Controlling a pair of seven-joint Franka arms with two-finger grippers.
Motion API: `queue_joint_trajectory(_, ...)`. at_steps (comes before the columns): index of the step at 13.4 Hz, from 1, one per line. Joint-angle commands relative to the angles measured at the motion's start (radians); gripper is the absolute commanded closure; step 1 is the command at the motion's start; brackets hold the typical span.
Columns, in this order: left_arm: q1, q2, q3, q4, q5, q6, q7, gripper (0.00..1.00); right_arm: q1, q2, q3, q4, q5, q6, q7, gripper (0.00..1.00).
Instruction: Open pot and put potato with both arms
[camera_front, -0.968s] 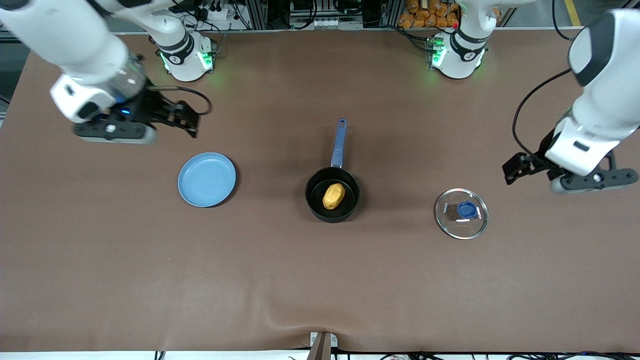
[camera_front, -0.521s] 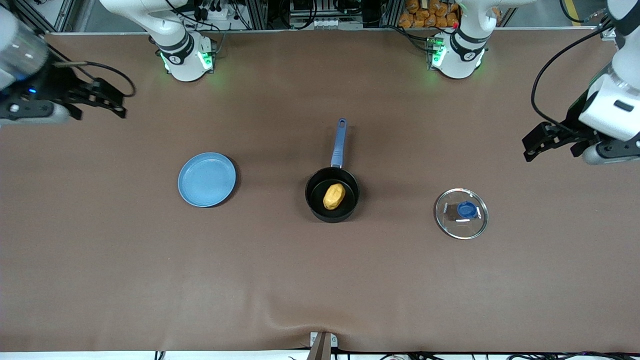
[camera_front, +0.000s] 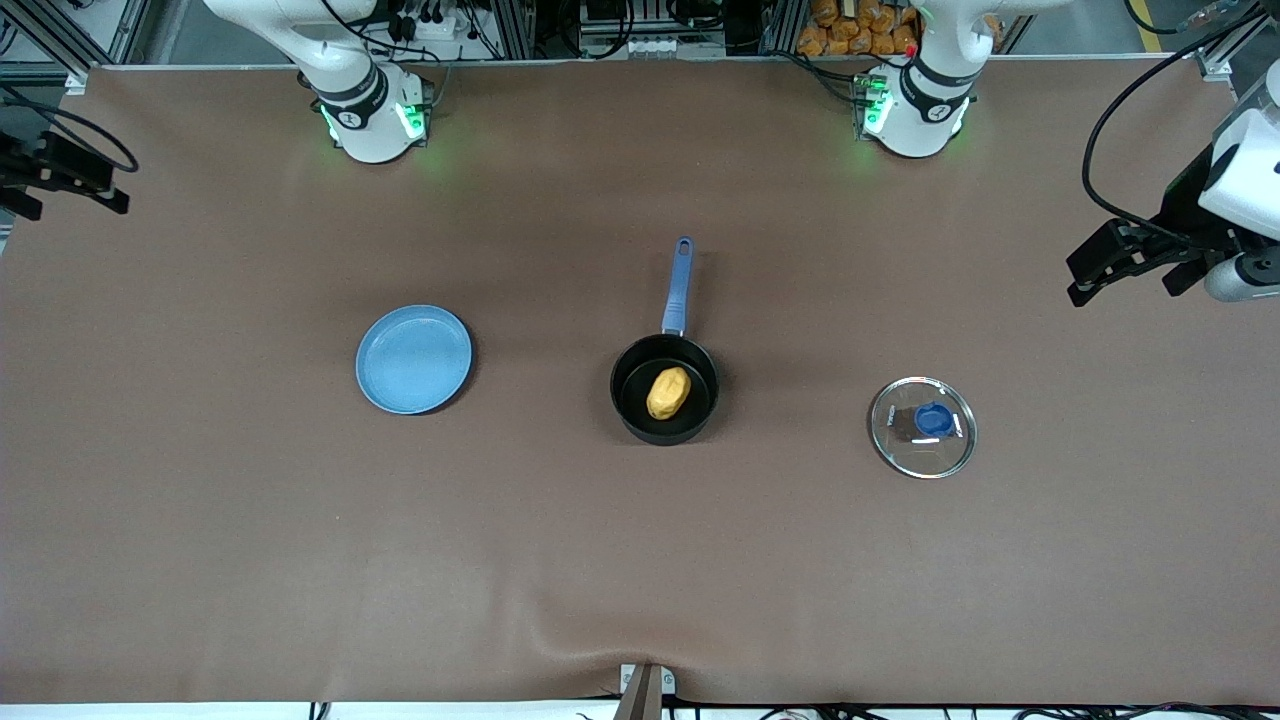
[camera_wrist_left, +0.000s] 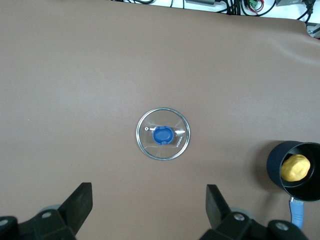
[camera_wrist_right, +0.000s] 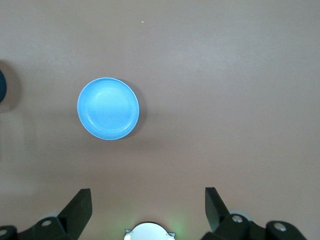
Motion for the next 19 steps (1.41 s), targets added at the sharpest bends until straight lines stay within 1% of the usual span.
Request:
queue_joint_trajectory(1, 0.009, -0.013, 0.0, 0.004, -0.022, -0.031, 0.019, 0.0, -0.024, -0.013, 0.014, -0.024, -0.007, 0.012, -0.019, 0.0)
queue_joint_trajectory(3, 0.012, -0.013, 0.0, 0.01, -0.024, -0.031, 0.019, 0.0, -0.017, -0.011, 0.017, -0.021, -0.014, 0.03, -0.019, 0.0)
queue_joint_trajectory(5, 0.012, -0.013, 0.0, 0.01, -0.016, -0.065, 0.021, 0.0, -0.003, -0.011, 0.025, -0.017, -0.049, 0.036, -0.006, 0.0)
queue_joint_trajectory(9, 0.009, -0.013, -0.009, 0.001, -0.024, -0.093, 0.025, 0.0, -0.003, -0.01, 0.025, -0.019, -0.048, 0.066, -0.005, 0.0)
queue_joint_trajectory(12, 0.009, -0.016, -0.012, 0.002, -0.025, -0.172, 0.034, 0.0, -0.005, -0.01, 0.024, -0.013, -0.049, 0.076, -0.005, 0.0)
queue_joint_trajectory(14, 0.012, -0.016, -0.006, 0.005, -0.025, -0.206, 0.089, 0.0, -0.003, -0.01, 0.024, -0.011, -0.049, 0.079, -0.005, 0.0)
queue_joint_trajectory(15, 0.012, -0.016, -0.002, 0.007, -0.025, -0.217, 0.128, 0.0, -0.001, -0.01, 0.024, -0.01, -0.049, 0.079, -0.005, 0.0)
queue_joint_trajectory(19, 0.029, -0.014, 0.009, 0.009, -0.027, -0.229, 0.152, 0.0, 0.0, -0.01, 0.024, -0.01, -0.049, 0.089, -0.005, 0.0)
